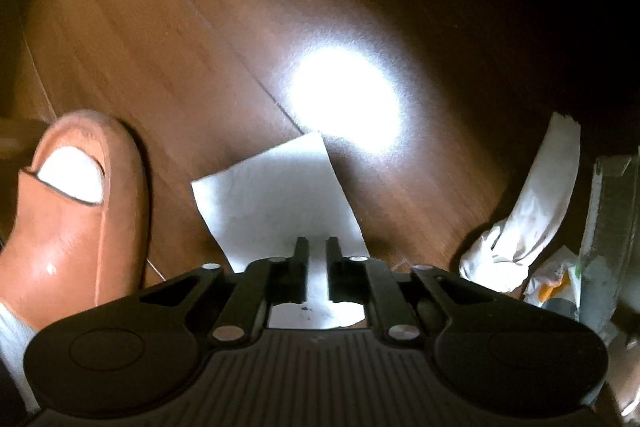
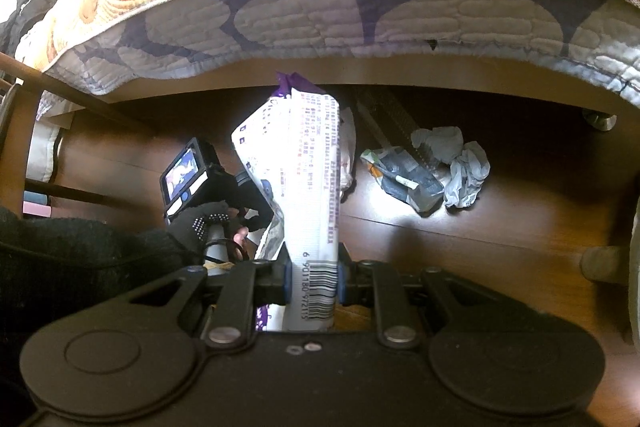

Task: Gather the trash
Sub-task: 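Lower left tool onto white tissue and close on it, then carry tissue in left tool while right tool carries snack bag to wastebasket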

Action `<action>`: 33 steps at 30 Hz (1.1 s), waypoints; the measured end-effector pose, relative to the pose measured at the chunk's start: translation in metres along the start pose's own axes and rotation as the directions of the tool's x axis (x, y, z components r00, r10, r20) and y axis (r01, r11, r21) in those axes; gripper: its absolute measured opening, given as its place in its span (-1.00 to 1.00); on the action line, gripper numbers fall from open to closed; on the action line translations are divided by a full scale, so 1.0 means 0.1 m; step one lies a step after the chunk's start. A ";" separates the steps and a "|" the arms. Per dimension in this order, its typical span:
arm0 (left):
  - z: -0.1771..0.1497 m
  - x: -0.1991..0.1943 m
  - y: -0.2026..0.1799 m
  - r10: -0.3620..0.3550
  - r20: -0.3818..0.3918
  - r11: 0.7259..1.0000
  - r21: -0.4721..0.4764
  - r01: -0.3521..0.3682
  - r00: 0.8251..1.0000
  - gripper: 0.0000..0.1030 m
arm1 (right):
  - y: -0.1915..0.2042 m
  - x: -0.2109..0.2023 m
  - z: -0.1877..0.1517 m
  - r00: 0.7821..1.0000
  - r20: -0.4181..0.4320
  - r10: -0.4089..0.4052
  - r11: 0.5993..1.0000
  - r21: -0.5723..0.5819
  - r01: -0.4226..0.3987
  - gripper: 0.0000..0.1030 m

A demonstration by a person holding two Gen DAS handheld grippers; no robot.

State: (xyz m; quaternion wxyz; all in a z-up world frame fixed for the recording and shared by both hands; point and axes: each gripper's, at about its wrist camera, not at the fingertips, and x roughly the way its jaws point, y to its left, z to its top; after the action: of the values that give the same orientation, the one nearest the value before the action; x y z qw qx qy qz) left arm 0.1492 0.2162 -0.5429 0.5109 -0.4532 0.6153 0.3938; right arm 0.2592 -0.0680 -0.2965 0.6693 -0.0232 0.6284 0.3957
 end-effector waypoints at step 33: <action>-0.16 0.02 -0.05 -0.037 0.035 0.999 0.039 0.036 0.999 -0.89 | 0.00 0.01 0.00 1.000 0.010 -0.015 1.000 0.011 0.014 -0.62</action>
State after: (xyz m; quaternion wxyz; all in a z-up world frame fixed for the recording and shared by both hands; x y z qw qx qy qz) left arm 0.1493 0.1990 -0.5427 0.5375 -0.4472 0.6052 0.3805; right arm 0.2592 -0.0671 -0.2972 0.6756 -0.0220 0.6269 0.3874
